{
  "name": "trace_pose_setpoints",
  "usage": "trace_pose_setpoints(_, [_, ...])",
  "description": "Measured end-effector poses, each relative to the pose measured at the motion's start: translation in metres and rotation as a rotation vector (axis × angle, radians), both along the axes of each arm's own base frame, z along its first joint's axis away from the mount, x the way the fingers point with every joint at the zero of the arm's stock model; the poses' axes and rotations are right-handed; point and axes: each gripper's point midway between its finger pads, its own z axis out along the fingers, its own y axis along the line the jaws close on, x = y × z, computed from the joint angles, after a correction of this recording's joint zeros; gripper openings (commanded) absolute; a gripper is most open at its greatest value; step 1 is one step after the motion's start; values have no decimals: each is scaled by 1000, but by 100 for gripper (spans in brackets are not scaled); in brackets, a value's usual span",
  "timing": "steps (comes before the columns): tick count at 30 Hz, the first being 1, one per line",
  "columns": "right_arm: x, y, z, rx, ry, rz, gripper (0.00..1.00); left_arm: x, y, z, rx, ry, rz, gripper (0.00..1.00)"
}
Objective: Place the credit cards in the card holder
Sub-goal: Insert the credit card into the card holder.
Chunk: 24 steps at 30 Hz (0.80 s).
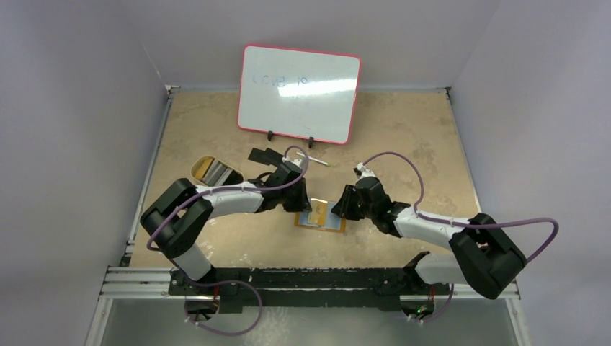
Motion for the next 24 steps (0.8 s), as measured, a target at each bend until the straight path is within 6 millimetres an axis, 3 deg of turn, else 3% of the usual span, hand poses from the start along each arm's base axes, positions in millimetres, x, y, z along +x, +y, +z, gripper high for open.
trace_pose_setpoints(24, [-4, -9, 4, -24, 3, -21, 29, -1, -1, 0, -3, 41, 43, 0])
